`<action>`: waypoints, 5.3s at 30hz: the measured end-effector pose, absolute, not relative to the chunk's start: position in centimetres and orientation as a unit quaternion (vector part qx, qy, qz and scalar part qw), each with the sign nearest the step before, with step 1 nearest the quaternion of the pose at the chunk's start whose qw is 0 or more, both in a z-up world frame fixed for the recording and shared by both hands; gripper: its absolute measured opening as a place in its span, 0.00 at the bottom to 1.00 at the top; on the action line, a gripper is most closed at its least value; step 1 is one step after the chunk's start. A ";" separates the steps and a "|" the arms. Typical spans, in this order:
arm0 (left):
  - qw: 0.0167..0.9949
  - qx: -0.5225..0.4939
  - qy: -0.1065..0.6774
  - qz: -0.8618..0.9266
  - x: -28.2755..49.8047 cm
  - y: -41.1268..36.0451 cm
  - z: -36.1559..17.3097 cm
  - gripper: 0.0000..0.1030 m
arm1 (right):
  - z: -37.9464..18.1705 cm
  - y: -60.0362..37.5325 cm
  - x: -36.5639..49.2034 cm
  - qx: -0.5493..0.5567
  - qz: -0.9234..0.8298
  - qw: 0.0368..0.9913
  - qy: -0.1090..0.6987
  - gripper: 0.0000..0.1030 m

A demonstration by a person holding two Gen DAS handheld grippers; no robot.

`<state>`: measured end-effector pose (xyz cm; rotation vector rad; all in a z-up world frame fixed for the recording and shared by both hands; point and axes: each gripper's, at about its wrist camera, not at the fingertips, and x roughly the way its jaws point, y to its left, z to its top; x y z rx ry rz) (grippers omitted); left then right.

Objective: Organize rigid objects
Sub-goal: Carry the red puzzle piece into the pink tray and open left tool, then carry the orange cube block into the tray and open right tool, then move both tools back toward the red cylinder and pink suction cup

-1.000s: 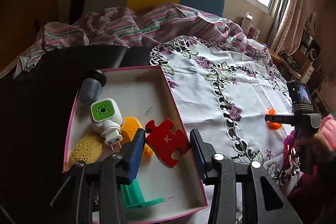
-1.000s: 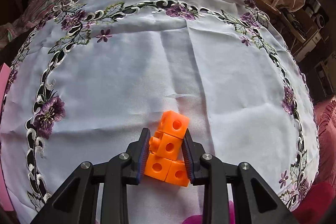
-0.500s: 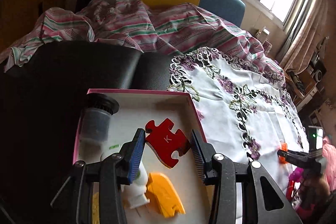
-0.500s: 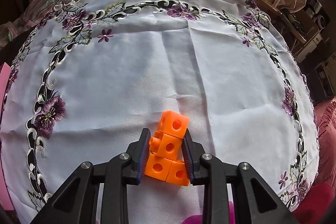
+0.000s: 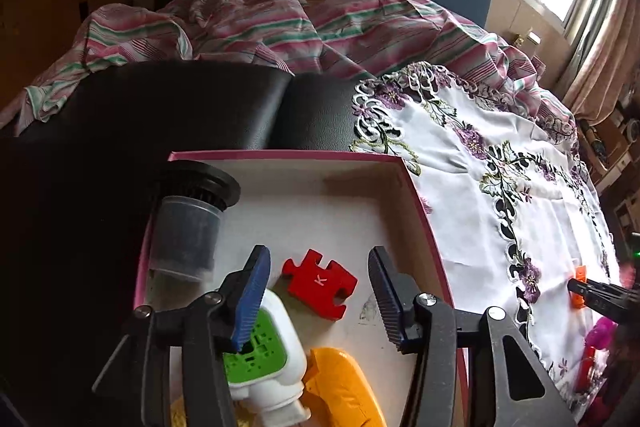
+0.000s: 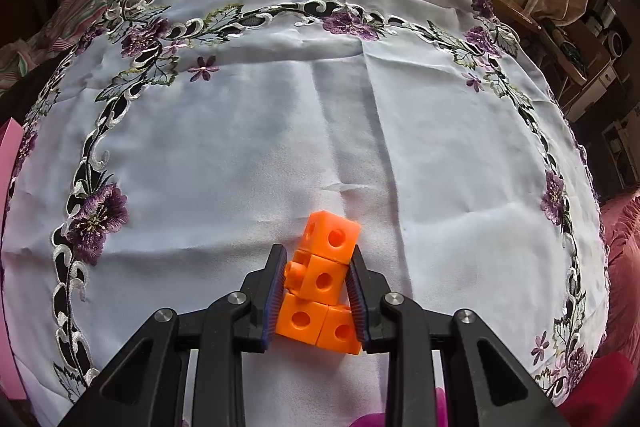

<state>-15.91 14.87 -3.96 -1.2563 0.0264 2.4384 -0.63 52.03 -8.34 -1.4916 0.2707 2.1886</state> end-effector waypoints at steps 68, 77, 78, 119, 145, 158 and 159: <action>0.096 -0.413 -0.027 0.905 -3.4 2.3 -2.8 0.57 | -6.5 23.9 -12.9 -0.514 0.852 -0.054 0.084 0.28; 0.094 -0.405 -0.026 0.909 -3.1 2.4 -2.3 0.62 | -5.2 24.2 -11.1 -0.490 0.864 -0.056 0.100 0.35; 0.093 -0.404 -0.026 0.910 -3.1 2.4 -2.3 0.62 | -5.0 24.2 -10.9 -0.487 0.866 -0.055 0.100 0.35; 0.130 -0.381 0.022 0.915 -1.1 5.9 -0.6 0.64 | 0.3 27.6 -0.6 -0.422 0.900 -0.004 0.110 0.35; 0.228 -0.372 0.085 0.896 0.4 14.1 -0.5 0.64 | 3.1 44.2 9.4 -0.388 0.881 0.172 0.210 0.36; 0.281 -0.377 0.108 0.876 1.1 18.4 -1.1 0.64 | 1.9 49.5 15.2 -0.378 0.854 0.243 0.262 0.36; 0.289 -0.377 0.110 0.873 1.2 19.0 -1.1 0.64 | 1.7 49.8 15.4 -0.375 0.854 0.245 0.266 0.36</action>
